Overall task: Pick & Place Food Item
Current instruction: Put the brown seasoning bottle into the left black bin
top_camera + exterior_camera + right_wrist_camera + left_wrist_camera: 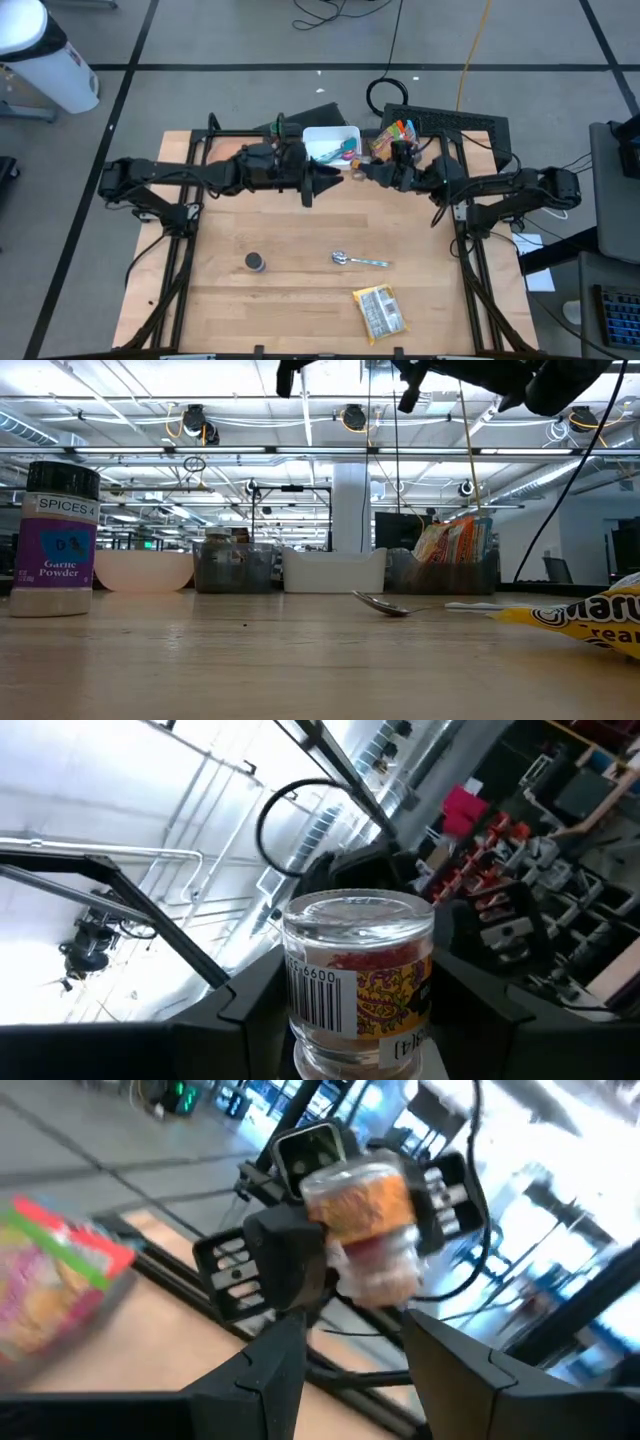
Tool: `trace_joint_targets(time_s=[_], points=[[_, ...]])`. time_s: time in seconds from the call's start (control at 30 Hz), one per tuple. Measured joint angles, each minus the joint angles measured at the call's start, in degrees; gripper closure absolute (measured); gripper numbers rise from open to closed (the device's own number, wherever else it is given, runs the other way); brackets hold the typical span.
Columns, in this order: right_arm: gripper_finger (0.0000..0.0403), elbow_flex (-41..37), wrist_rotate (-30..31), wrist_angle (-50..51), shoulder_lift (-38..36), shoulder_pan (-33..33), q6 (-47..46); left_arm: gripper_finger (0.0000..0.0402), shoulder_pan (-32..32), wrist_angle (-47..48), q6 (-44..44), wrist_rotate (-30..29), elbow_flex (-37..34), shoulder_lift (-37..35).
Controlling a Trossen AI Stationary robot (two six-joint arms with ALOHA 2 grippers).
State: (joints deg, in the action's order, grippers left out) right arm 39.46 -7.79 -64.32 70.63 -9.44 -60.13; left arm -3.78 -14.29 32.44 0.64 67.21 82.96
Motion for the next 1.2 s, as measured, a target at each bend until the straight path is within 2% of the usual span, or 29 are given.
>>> trace_joint_targets(time_s=[0.13, 0.33, 0.9, 1.03, 1.2], points=[[0.0217, 1.74, -3.20, 3.18, 0.02, -0.40, 2.64, 0.0227, -0.61, -0.76, 8.42, 1.08, 0.01, 0.02], [0.0217, 6.01, -7.73, 11.42, 0.00, -0.34, 8.97, 0.0227, -0.35, -1.58, 15.35, 1.50, -0.01, 0.08], [0.0217, 6.84, -13.00, 13.12, -0.09, -3.16, 8.17, 0.0224, 2.20, -9.88, 14.21, 0.24, -0.05, 1.13], [0.0217, 6.80, -15.39, 12.38, -0.26, -4.05, 7.14, 0.0199, 2.58, -14.59, 16.10, 0.44, -0.05, 3.18], [0.0217, 6.78, -15.70, 12.24, -0.20, -4.67, 6.15, 0.0154, 2.52, -16.11, 16.88, 0.38, -0.03, 4.83]])
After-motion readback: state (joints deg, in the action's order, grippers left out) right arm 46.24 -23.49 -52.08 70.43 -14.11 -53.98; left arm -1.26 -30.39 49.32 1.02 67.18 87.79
